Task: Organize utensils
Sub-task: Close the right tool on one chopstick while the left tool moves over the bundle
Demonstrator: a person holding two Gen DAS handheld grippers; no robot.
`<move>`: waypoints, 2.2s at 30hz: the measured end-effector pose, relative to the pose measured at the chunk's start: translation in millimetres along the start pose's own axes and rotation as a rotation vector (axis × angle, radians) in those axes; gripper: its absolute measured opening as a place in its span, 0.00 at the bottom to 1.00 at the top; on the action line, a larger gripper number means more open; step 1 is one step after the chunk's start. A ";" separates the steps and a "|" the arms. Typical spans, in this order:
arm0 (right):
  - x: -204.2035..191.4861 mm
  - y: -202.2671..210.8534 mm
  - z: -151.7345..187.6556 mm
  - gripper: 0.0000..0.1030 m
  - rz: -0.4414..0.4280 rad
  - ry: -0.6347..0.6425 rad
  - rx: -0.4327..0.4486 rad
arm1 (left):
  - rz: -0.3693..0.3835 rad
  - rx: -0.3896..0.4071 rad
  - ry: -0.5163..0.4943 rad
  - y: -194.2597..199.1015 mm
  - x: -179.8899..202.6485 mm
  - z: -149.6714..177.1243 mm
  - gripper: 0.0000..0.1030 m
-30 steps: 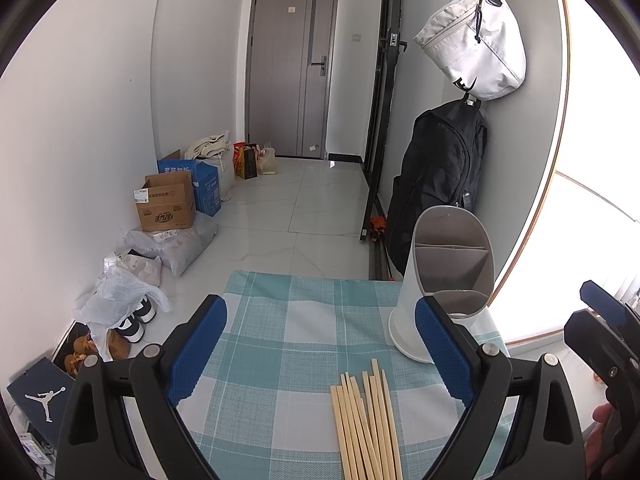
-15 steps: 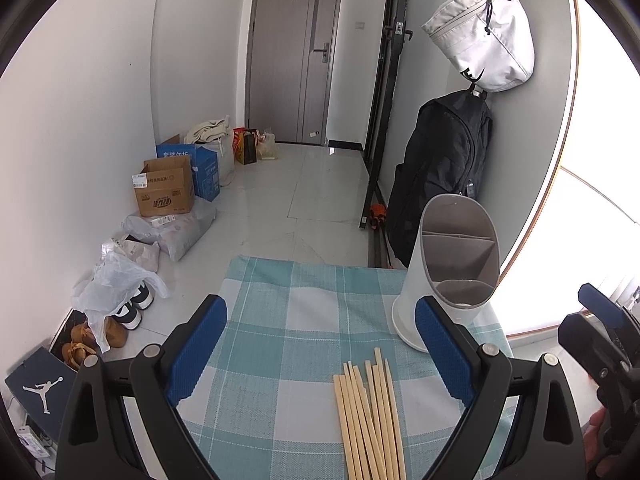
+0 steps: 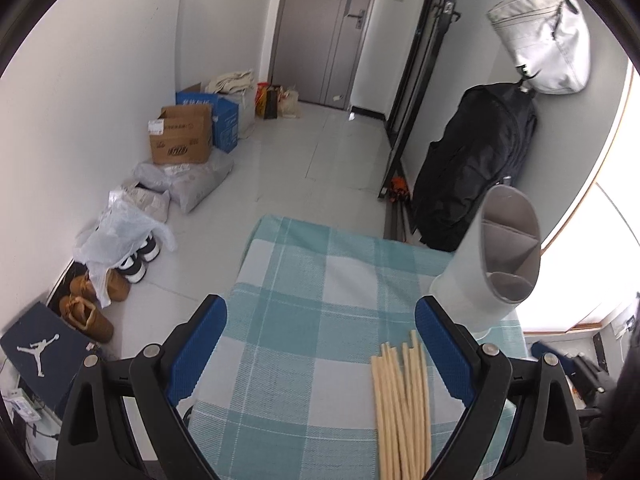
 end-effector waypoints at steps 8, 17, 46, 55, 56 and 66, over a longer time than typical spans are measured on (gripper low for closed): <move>-5.3 -65.1 14.4 0.44 0.015 0.003 -0.270 | -0.049 -0.077 0.018 -10.7 -25.6 3.4 0.90; -19.3 -97.7 6.5 0.21 0.143 0.076 -0.381 | -0.075 -0.158 0.060 -18.3 -45.1 10.2 0.90; 3.8 -64.0 -18.0 0.03 0.015 -0.073 -0.257 | 0.010 -0.399 0.028 -48.5 -35.7 55.9 0.90; 30.9 -2.8 -33.7 0.03 -0.091 -0.203 -0.046 | -0.011 -0.524 -0.033 -71.4 -1.7 79.6 0.90; 33.5 1.4 -35.7 0.03 -0.099 -0.215 -0.031 | -0.024 -0.527 -0.037 -72.8 0.2 80.7 0.90; 63.5 19.7 -31.6 0.04 -0.169 -0.302 0.032 | -0.109 -0.543 -0.017 -81.0 -3.6 86.0 0.90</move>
Point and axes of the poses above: each gripper's, at about its wrist camera, not at the fingertips, and y roughly against the way its jaws point, x to its right, z to its underside, the point moved 3 cm from there along -y, roughly the way its jaws point, and after that the axes turned 12 degrees about z, right-handed, at the moved point
